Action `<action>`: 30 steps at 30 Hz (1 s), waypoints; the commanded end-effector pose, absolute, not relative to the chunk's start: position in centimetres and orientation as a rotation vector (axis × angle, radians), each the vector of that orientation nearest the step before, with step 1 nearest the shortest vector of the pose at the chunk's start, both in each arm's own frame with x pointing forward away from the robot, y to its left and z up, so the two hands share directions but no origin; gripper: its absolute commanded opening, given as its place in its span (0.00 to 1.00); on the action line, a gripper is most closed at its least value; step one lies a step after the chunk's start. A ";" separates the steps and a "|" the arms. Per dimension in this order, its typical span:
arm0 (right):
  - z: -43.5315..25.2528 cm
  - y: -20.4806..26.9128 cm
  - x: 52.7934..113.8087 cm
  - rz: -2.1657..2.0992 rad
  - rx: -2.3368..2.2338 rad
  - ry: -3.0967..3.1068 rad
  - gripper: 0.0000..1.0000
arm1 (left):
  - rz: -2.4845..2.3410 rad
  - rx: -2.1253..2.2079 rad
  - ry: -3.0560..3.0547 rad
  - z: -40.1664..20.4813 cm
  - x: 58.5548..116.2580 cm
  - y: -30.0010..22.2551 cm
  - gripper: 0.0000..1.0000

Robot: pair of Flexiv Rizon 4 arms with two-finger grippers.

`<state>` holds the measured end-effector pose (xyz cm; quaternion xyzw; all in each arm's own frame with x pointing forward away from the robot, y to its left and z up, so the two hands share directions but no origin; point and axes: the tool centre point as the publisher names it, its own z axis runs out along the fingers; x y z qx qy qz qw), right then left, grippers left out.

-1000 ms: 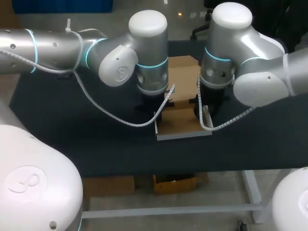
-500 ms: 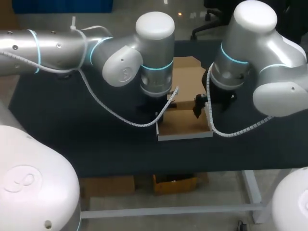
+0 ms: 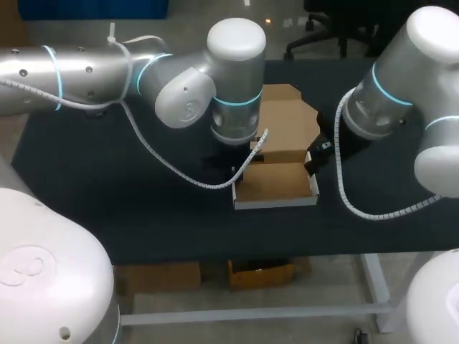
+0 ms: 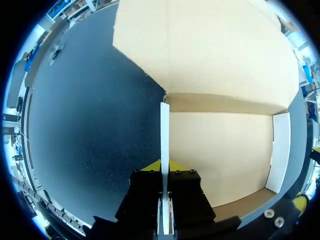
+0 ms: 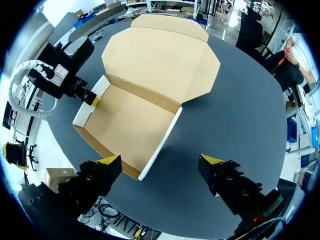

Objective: Assemble the packaging by folding the flat box into shape, placing the metal phone stand inside, and closing the box properly

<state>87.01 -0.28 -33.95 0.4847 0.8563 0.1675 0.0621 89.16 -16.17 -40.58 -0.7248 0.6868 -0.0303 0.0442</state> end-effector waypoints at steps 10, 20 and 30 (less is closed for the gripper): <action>-31.9 -3.5 84.6 0.840 1.142 2.597 1.00 | -0.084 -2.182 2.104 -40.4 88.9 -16.0 0.00; -30.7 -5.2 83.1 0.963 0.878 2.643 1.00 | -0.079 -2.160 2.110 -40.1 88.8 -16.1 0.00; -30.7 -5.2 83.1 0.963 0.878 2.643 1.00 | -0.075 -2.154 2.108 -40.0 88.6 -16.0 0.00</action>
